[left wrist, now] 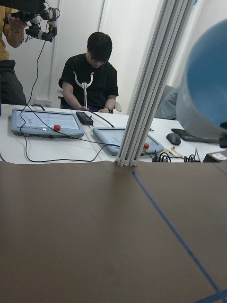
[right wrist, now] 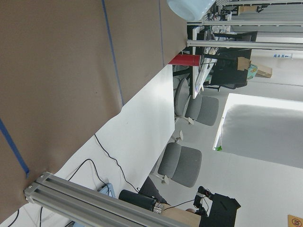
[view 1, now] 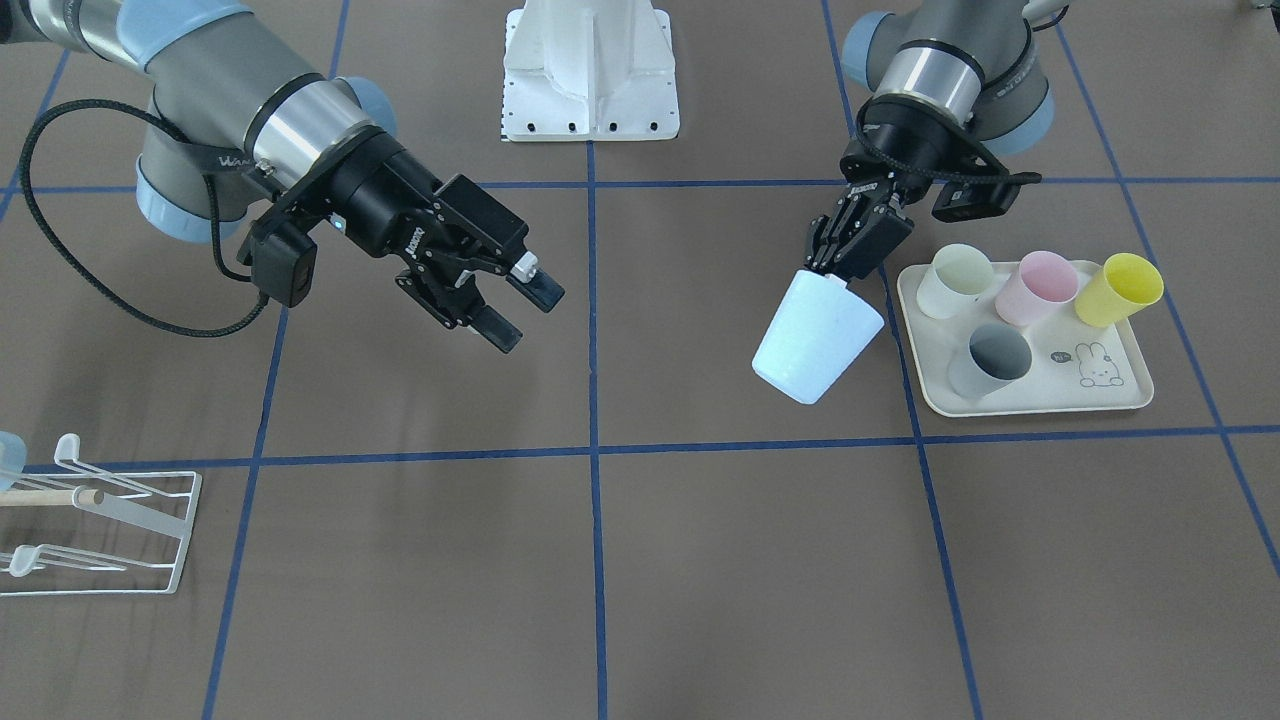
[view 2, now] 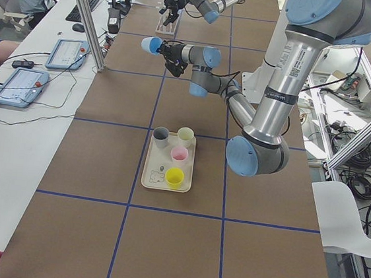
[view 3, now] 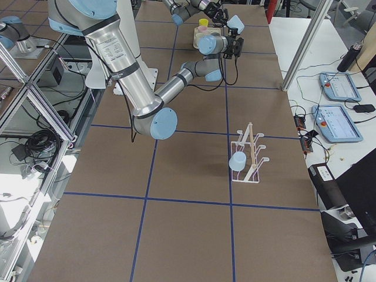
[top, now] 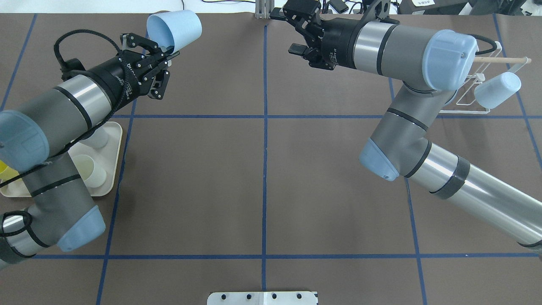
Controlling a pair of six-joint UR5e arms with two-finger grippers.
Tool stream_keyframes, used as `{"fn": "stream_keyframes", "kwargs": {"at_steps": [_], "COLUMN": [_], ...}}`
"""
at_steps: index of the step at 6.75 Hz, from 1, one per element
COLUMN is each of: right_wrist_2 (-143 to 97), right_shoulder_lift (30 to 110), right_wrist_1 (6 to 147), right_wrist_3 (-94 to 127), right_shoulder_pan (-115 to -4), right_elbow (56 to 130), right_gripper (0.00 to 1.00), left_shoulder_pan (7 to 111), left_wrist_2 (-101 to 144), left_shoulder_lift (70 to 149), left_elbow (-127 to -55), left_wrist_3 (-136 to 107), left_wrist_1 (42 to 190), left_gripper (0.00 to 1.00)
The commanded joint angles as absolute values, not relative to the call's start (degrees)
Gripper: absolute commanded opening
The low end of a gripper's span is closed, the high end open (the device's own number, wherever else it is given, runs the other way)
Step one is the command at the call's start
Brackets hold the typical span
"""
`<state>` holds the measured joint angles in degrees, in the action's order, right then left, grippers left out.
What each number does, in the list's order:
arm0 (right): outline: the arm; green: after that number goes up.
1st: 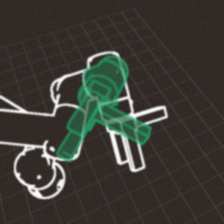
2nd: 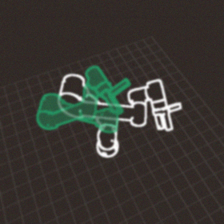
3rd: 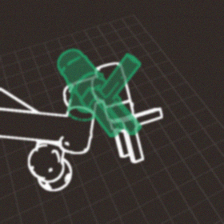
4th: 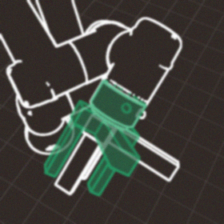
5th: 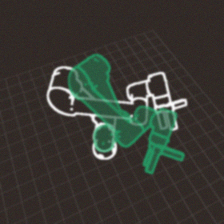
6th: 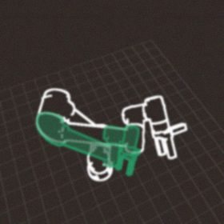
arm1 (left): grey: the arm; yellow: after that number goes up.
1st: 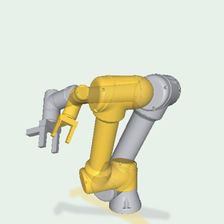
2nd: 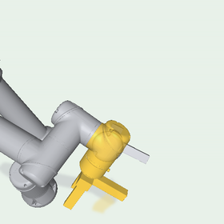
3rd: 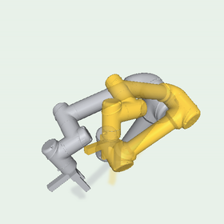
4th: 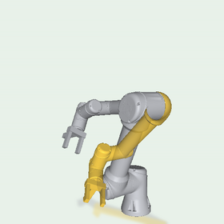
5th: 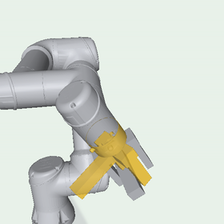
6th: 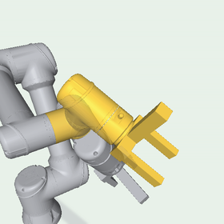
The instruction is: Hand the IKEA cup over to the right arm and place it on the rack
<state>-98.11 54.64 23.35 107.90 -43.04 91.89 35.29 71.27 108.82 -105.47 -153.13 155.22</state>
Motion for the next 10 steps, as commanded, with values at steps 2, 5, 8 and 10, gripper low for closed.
{"fn": "stream_keyframes", "kwargs": {"at_steps": [2, 5, 8, 10], "right_wrist_2": [-97.6, -93.7, -92.5, -92.4], "right_shoulder_lift": [52.0, 51.9, 51.9, 51.9], "right_wrist_1": [21.3, 17.7, 17.7, 17.7], "right_wrist_3": [112.0, 112.2, 112.2, 112.2], "right_shoulder_pan": [-41.0, -39.1, -38.2, -37.9], "right_elbow": [91.4, 91.3, 91.2, 91.3], "right_gripper": [1.00, 1.00, 1.00, 1.00], "left_shoulder_pan": [28.9, 27.4, 25.8, 24.3], "left_wrist_2": [62.5, 59.3, 59.1, 58.7], "left_shoulder_lift": [112.8, 115.0, 117.9, 118.3], "left_elbow": [-104.2, -101.4, -101.4, -101.3], "left_wrist_3": [-161.9, -163.8, -163.5, -163.3], "left_wrist_1": [160.8, 165.7, 165.3, 165.2], "left_gripper": [0.00, 0.00, 0.00, 0.00]}}
